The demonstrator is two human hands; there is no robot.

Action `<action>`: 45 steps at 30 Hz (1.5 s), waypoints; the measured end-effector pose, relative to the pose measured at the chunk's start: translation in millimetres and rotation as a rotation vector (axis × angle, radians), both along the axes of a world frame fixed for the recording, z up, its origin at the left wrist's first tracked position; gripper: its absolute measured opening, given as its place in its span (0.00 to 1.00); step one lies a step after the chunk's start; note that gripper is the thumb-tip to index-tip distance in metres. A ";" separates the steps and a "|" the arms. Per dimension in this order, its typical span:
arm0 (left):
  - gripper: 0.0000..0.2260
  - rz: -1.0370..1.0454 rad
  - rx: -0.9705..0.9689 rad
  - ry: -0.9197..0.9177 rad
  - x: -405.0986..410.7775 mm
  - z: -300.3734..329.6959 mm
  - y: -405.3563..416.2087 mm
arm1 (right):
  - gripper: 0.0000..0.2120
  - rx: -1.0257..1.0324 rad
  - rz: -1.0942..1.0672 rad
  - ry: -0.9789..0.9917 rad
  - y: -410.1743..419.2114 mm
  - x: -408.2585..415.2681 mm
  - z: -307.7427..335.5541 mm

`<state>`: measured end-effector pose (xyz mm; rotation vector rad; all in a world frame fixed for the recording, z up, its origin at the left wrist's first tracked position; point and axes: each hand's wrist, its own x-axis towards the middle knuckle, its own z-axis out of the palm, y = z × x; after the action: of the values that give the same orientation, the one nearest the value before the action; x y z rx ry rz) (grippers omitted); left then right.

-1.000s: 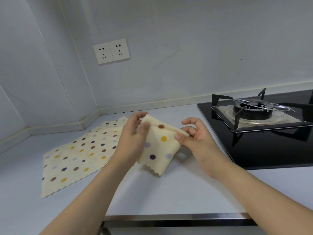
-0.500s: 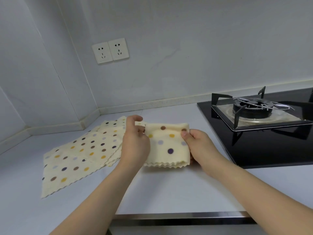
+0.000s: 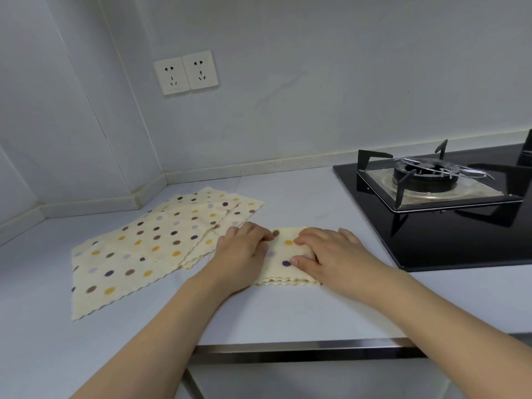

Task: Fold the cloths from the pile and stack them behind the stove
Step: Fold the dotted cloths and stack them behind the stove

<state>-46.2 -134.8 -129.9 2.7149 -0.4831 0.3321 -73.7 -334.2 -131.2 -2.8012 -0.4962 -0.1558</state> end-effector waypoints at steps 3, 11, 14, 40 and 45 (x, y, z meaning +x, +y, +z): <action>0.18 -0.007 0.141 0.244 -3.6 6.9 7.5 | 0.31 -0.083 0.020 0.158 -9.1 -4.6 7.1; 0.25 -0.015 0.234 0.457 -10.7 18.1 15.6 | 0.32 -0.083 0.067 0.316 -16.3 1.0 11.5; 0.29 0.167 0.021 0.319 -19.9 14.9 13.2 | 0.12 0.296 -0.047 0.213 -16.8 8.6 12.5; 0.09 0.408 -1.521 0.798 41.5 158.2 -65.6 | 0.11 1.013 -0.189 0.604 -26.9 105.4 186.9; 0.11 0.534 -1.357 0.841 39.0 228.7 -141.6 | 0.13 0.885 -0.371 0.426 -90.5 74.3 250.3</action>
<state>-7.2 -276.4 98.9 1.3534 0.5531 -0.2952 0.7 -424.7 119.2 -1.9343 0.1786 0.1236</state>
